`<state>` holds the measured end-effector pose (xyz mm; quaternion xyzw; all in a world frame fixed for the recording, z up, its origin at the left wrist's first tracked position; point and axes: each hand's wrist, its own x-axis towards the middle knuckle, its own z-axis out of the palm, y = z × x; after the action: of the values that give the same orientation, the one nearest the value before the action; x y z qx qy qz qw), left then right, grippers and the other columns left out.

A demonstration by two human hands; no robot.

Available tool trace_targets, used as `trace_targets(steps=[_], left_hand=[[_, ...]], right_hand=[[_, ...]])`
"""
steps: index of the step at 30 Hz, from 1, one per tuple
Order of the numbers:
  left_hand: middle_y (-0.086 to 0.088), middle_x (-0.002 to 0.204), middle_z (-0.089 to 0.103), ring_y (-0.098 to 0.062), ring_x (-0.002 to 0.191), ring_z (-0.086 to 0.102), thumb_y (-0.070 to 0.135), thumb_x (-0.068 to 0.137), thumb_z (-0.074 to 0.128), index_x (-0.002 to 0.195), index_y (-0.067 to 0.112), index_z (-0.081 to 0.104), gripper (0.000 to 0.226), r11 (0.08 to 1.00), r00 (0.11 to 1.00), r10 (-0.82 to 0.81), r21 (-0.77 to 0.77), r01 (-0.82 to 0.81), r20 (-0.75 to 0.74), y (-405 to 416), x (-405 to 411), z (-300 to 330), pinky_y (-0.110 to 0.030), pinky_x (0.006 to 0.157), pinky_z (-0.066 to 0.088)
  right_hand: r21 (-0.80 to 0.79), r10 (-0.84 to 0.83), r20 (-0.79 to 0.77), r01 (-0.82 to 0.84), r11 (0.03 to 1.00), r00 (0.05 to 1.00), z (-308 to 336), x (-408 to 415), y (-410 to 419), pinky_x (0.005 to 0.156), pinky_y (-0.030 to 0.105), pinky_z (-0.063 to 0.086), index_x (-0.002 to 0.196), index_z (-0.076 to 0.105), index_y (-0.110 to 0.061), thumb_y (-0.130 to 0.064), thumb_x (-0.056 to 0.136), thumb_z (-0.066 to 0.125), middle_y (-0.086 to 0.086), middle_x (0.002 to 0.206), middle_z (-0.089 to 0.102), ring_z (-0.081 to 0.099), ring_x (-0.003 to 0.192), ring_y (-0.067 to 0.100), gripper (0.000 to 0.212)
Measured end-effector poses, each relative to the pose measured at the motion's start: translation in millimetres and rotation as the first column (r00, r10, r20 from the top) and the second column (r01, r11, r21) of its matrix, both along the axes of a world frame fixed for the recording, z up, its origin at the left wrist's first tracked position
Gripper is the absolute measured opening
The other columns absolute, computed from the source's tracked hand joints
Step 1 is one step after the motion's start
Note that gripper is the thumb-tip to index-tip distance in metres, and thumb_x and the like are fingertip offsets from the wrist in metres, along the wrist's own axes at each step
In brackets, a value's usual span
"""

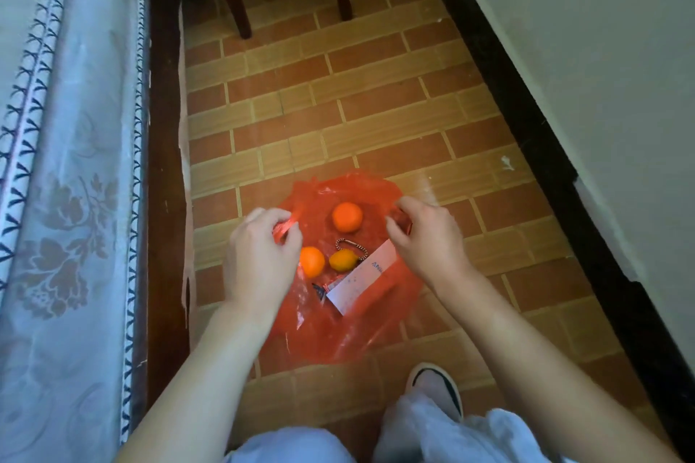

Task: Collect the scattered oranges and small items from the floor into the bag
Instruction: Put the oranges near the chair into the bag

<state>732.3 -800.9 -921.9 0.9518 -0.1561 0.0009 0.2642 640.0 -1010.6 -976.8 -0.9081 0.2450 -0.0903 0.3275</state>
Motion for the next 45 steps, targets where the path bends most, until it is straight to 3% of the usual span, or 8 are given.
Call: trace_targets(steps=[2, 6, 12, 22, 28, 33, 40, 45], left_hand=[[0.003, 0.096, 0.072, -0.018, 0.086, 0.065, 0.021, 0.093, 0.071, 0.101, 0.015, 0.077, 0.011, 0.999, 0.999, 0.031, 0.015, -0.031, -0.022, 5.2, -5.5, 26.3, -0.027, 0.073, 0.046], [0.009, 0.081, 0.068, -0.017, 0.075, 0.064, 0.027, 0.094, 0.067, 0.092, 0.025, 0.072, 0.006, 0.998, 0.989, 0.062, -0.002, -0.063, -0.132, 18.9, -17.2, 86.8, -0.036, 0.067, 0.055], [0.005, 0.072, 0.063, -0.023, 0.069, 0.061, 0.022, 0.092, 0.068, 0.083, 0.020, 0.068, 0.009, 0.993, 0.972, 0.115, 0.008, -0.116, -0.203, 32.2, -37.4, 196.6, -0.040, 0.064, 0.053], [0.009, 0.072, 0.061, -0.012, 0.071, 0.061, 0.020, 0.094, 0.067, 0.081, 0.023, 0.065, 0.014, 0.994, 0.968, 0.075, -0.063, -0.093, -0.239, 42.9, -85.6, 395.6, -0.029, 0.060, 0.049], [0.008, 0.077, 0.064, -0.013, 0.072, 0.060, 0.018, 0.094, 0.068, 0.085, 0.021, 0.067, 0.010, 0.981, 0.980, 0.095, -0.152, -0.122, -0.177, 64.6, -137.5, 516.5, -0.029, 0.060, 0.047], [0.008, 0.079, 0.067, -0.015, 0.075, 0.062, 0.022, 0.094, 0.067, 0.086, 0.021, 0.069, 0.008, 0.978, 0.994, 0.086, -0.185, -0.097, -0.067, 81.6, -169.9, 609.6, -0.030, 0.064, 0.052], [0.004, 0.083, 0.067, -0.026, 0.076, 0.062, 0.023, 0.091, 0.068, 0.083, 0.021, 0.068, 0.008, 0.988, 0.990, 0.106, -0.121, -0.095, 0.090, 98.2, -205.0, 695.4, -0.032, 0.063, 0.048], [0.006, 0.073, 0.062, -0.025, 0.068, 0.055, 0.020, 0.086, 0.071, 0.074, 0.021, 0.064, 0.015, 0.989, 0.982, 0.119, -0.107, -0.104, 0.144, 98.7, -209.3, 731.2, -0.029, 0.059, 0.039]], right_hand=[[0.012, 0.006, -0.019, -0.006, 1.000, 1.000, 29.4, -3.5, 0.5, 0.057, 0.040, 0.049, 0.093, 0.066, -0.017, -0.032, 0.093, 0.067, 0.008, 0.074, 0.070, 0.065, 0.075, 0.040, 0.014], [0.052, 0.039, -0.106, -0.034, 0.998, 0.994, 97.0, -15.3, 7.1, 0.060, 0.040, 0.053, 0.095, 0.065, -0.021, -0.036, 0.093, 0.066, 0.001, 0.076, 0.071, 0.066, 0.074, 0.033, 0.016], [0.153, 0.068, -0.138, -0.047, 0.987, 0.988, 212.1, -34.4, 14.9, 0.061, 0.043, 0.053, 0.092, 0.065, -0.024, -0.031, 0.093, 0.067, -0.005, 0.072, 0.066, 0.062, 0.068, 0.022, 0.007], [0.230, 0.030, -0.202, 0.017, 0.973, 0.979, 421.4, -76.4, 45.4, 0.055, 0.031, 0.050, 0.088, 0.066, -0.028, -0.030, 0.095, 0.065, -0.013, 0.069, 0.064, 0.060, 0.062, 0.009, 0.007], [0.183, -0.019, -0.149, 0.046, 0.982, 0.989, 552.5, -117.1, 66.9, 0.058, 0.026, 0.053, 0.084, 0.068, -0.027, -0.028, 0.092, 0.067, -0.015, 0.070, 0.066, 0.064, 0.065, 0.004, 0.008], [0.146, -0.124, -0.079, 0.134, 0.980, 0.989, 648.6, -150.1, 78.6, 0.053, 0.010, 0.038, 0.076, 0.064, -0.029, -0.025, 0.088, 0.070, -0.015, 0.068, 0.064, 0.060, 0.065, -0.003, 0.014], [-0.015, -0.130, -0.051, 0.130, 0.991, 0.990, 735.1, -189.0, 94.6, 0.064, 0.032, 0.055, 0.085, 0.073, -0.022, -0.024, 0.086, 0.066, -0.003, 0.079, 0.073, 0.066, 0.074, 0.024, 0.008], [-0.083, -0.048, -0.048, 0.044, 0.996, 0.998, 769.0, -195.9, 90.7, 0.064, 0.031, 0.054, 0.089, 0.072, -0.024, -0.019, 0.087, 0.059, -0.004, 0.083, 0.073, 0.066, 0.077, 0.026, 0.015]])
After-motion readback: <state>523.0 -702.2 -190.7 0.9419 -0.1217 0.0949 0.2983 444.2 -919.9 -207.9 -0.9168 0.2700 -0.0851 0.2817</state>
